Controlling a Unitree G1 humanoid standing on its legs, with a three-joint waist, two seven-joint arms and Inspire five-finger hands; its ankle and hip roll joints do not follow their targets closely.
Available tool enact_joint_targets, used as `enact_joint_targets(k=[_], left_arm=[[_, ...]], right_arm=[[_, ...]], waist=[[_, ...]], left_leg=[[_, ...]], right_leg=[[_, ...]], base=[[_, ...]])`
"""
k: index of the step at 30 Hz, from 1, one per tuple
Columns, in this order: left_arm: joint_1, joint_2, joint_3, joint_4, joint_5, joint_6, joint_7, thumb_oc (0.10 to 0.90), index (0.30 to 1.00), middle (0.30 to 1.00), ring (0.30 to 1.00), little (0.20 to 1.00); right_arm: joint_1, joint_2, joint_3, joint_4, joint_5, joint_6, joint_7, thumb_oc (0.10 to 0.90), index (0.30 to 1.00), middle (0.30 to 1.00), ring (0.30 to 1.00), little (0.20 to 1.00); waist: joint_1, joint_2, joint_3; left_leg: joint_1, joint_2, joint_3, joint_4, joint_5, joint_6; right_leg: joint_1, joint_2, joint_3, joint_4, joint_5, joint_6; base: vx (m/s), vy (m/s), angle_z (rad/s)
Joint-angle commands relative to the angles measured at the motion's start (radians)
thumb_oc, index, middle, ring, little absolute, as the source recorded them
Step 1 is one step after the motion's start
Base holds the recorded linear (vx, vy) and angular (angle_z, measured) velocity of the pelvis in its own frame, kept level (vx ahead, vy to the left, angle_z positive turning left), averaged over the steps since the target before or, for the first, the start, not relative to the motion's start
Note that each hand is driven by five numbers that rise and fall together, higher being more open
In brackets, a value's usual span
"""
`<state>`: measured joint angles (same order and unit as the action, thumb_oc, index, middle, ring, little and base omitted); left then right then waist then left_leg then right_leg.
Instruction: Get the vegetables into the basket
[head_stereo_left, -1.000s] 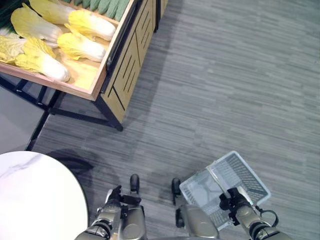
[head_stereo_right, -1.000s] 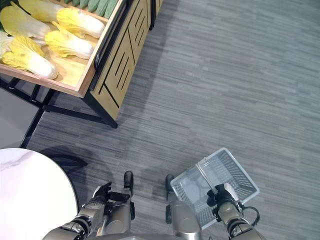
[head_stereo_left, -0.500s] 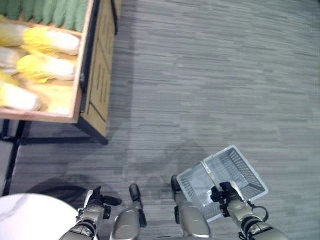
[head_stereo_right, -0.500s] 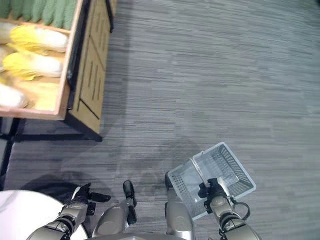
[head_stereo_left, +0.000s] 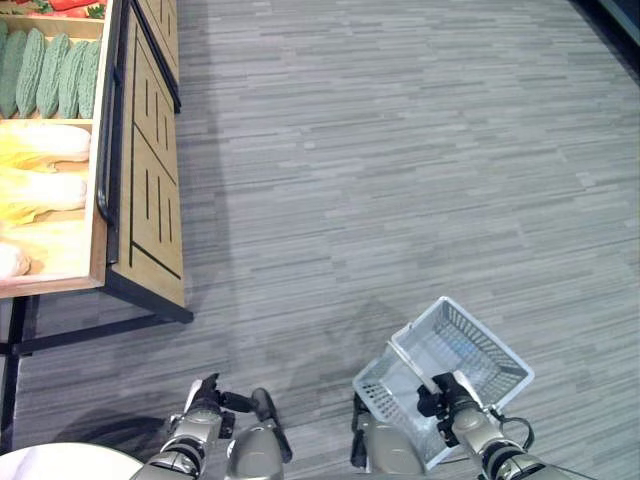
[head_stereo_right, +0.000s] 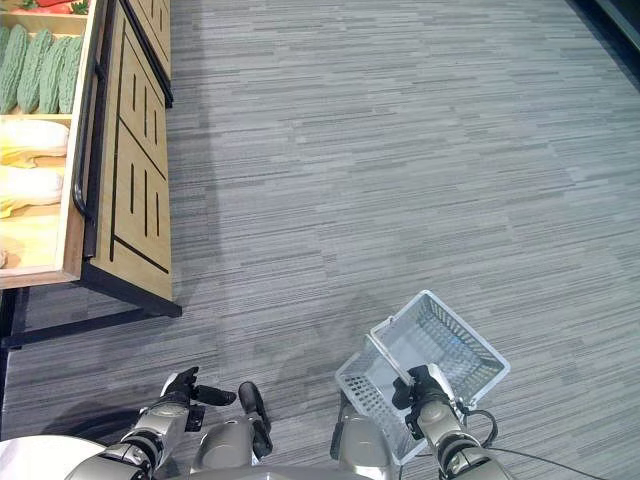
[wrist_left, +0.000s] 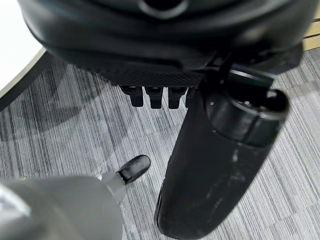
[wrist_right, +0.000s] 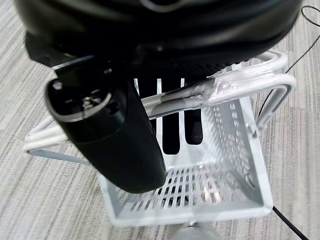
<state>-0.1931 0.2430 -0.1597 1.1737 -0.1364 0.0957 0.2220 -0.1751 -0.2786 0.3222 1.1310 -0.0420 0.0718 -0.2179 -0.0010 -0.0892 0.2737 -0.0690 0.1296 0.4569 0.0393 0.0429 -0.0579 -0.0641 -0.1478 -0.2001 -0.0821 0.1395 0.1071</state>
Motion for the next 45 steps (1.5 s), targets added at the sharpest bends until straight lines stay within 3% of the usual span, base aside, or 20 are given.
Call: enact_joint_targets(k=[1, 13, 33, 41, 43, 45], left_arm=[[0.013, 0.016, -0.021, 0.041, 0.036, 0.008, 0.008, 0.9, 1.0, 1.0, 1.0, 1.0], [0.034, 0.001, -0.028, 0.064, 0.062, 0.002, -0.002, 0.9, 1.0, 1.0, 1.0, 1.0], [0.031, 0.009, -0.028, 0.055, 0.061, 0.002, -0.005, 0.9, 1.0, 1.0, 1.0, 1.0], [0.037, 0.015, -0.036, 0.035, 0.067, 0.001, -0.014, 0.9, 1.0, 1.0, 1.0, 1.0], [0.035, 0.02, -0.04, 0.022, 0.06, 0.0, -0.016, 0.9, 1.0, 1.0, 1.0, 1.0], [0.027, 0.024, -0.04, 0.019, 0.054, 0.0, -0.016, 0.9, 1.0, 1.0, 1.0, 1.0]], right_arm=[[-0.022, -0.031, -0.012, -0.013, -0.007, -0.005, -0.021, 0.4, 0.3, 0.3, 0.3, 0.3], [-0.006, -0.022, -0.023, 0.038, 0.002, -0.01, -0.007, 0.4, 0.3, 0.3, 0.3, 0.3], [-0.002, -0.015, -0.041, 0.065, 0.009, -0.004, 0.001, 0.4, 0.3, 0.3, 0.3, 0.3], [0.004, -0.029, -0.062, 0.056, 0.018, -0.002, 0.008, 0.4, 0.3, 0.3, 0.3, 0.3], [0.003, -0.035, -0.075, 0.042, 0.037, -0.005, 0.003, 0.4, 0.3, 0.3, 0.3, 0.3], [0.006, -0.039, -0.083, 0.031, 0.051, -0.008, 0.0, 0.4, 0.3, 0.3, 0.3, 0.3]], waist=[[0.007, 0.029, -0.007], [0.002, 0.047, -0.024], [0.007, 0.037, -0.033], [0.004, 0.047, 0.004], [-0.007, 0.06, 0.036], [-0.019, 0.066, 0.051]], left_leg=[[-0.07, -0.009, -0.101, 0.017, 0.018, -0.012], [-0.033, -0.019, -0.122, 0.008, 0.008, -0.011], [-0.016, -0.057, -0.116, -0.013, -0.023, 0.018], [0.006, -0.086, -0.106, -0.008, -0.059, 0.056], [0.018, -0.098, -0.106, -0.02, -0.067, 0.074], [0.029, -0.102, -0.112, -0.031, -0.071, 0.074]], right_leg=[[0.02, -0.024, 0.007, 0.085, -0.084, 0.062], [0.045, -0.029, 0.011, 0.086, -0.097, 0.057], [0.035, -0.055, 0.045, 0.116, -0.088, 0.08], [-0.031, -0.085, 0.075, 0.281, -0.043, 0.11], [-0.108, -0.091, 0.097, 0.395, 0.006, 0.115], [-0.152, -0.078, 0.11, 0.403, 0.008, 0.108]], base=[[0.0, -0.021, 0.18], [0.02, -0.004, 0.06], [0.03, 0.033, 0.0], [0.04, 0.093, -0.17], [0.06, 0.179, -0.15], [0.11, 0.082, -0.01]])
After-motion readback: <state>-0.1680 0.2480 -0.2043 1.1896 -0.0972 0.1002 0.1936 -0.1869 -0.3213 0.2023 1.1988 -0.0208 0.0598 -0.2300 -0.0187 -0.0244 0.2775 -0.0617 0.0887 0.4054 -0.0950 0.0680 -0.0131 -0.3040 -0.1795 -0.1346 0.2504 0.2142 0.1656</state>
